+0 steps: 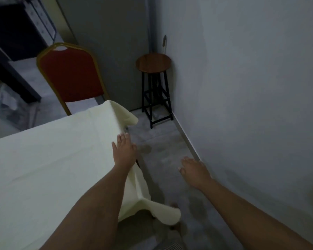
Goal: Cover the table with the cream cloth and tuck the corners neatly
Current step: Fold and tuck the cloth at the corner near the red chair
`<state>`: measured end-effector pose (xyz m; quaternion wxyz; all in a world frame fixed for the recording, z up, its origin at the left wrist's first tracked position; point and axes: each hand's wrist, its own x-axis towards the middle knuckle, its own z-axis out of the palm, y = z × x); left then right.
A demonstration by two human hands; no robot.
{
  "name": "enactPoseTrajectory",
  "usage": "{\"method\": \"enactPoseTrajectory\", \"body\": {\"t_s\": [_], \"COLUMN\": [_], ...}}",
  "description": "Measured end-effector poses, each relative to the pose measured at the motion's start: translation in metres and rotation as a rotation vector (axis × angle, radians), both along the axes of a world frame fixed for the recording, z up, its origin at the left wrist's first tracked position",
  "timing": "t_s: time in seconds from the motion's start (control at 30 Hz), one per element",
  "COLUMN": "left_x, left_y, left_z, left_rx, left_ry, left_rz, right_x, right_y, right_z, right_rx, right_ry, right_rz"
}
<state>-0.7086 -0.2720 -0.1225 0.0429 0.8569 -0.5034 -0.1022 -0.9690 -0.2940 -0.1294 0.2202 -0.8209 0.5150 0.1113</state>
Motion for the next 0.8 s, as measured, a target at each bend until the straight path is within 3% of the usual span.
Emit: {"method": "enactPoseTrajectory", "body": {"t_s": [0.2, 0.4, 0.57, 0.8], "left_x": [0.016, 0.057, 0.092, 0.137], "left_y": [-0.064, -0.117, -0.132, -0.152], "left_z": [-0.007, -0.001, 0.008, 0.012], "left_rx": [-0.048, -0.086, -0.069, -0.101], "left_ry": [-0.043, 0.039, 0.119, 0.166], "left_rz": [0.128, 0.267, 0.455, 0.546], "right_x": [0.026, 0.077, 0.137, 0.225], "right_y": [-0.086, -0.17, -0.21, -0.247], "right_z": [0.007, 0.01, 0.009, 0.01], "right_rx": [-0.03, -0.002, 0.055, 0.043], "right_ry": [-0.017, -0.008, -0.02, -0.084], "right_rz": [0.11, 0.203, 0.331, 0.495]}}
